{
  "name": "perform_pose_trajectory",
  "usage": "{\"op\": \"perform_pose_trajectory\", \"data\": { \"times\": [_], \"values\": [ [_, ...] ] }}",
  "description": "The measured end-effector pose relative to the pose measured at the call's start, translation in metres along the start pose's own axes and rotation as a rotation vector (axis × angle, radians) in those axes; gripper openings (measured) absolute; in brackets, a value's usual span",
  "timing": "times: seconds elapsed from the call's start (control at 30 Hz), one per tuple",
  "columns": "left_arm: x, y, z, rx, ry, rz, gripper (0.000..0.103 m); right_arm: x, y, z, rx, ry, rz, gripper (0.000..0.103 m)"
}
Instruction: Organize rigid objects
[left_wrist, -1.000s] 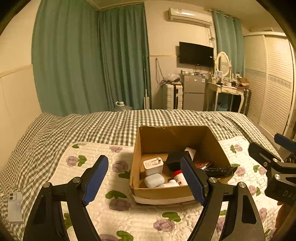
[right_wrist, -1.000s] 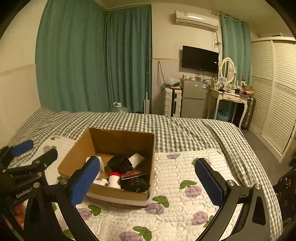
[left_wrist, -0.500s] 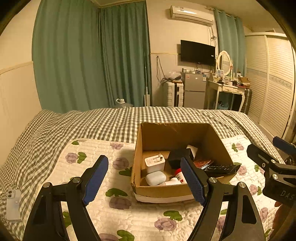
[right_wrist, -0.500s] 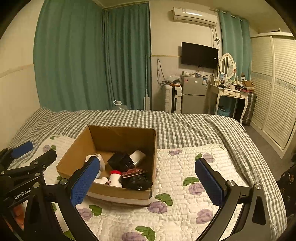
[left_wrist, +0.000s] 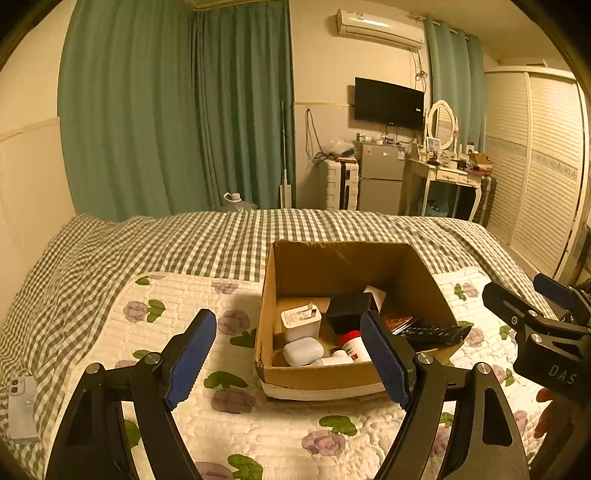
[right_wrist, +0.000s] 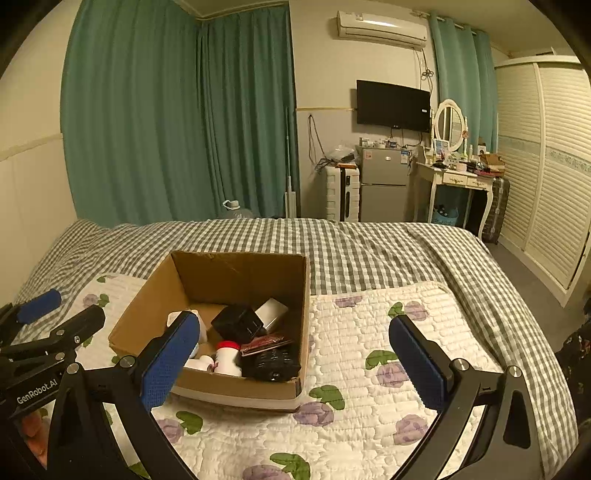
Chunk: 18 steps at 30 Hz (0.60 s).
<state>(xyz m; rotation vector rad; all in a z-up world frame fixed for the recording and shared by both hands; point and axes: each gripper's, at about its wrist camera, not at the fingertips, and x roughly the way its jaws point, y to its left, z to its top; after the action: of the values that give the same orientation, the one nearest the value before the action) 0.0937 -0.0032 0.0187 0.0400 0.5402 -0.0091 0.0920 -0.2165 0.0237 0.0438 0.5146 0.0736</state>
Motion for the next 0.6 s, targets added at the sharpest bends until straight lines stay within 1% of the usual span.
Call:
{"op": "perform_pose_trajectory", "data": {
  "times": [0.3,0.47,0.6],
  "values": [
    [-0.0026,-0.001,0.0018,0.01,-0.003,0.011,0.083,0.0033,-0.0056,-0.0026,0.033,0.009,0.01,0.103],
    [-0.0029,-0.0004,0.0021,0.014,-0.003,0.025,0.083,0.0032,-0.0054,-0.0032,0.027,0.008,0.005,0.103],
    [-0.0028,0.0002,0.0015,0.017,0.002,0.021,0.083,0.0031,-0.005,-0.0025,0.026,0.008,0.005,0.103]
  ]
}}
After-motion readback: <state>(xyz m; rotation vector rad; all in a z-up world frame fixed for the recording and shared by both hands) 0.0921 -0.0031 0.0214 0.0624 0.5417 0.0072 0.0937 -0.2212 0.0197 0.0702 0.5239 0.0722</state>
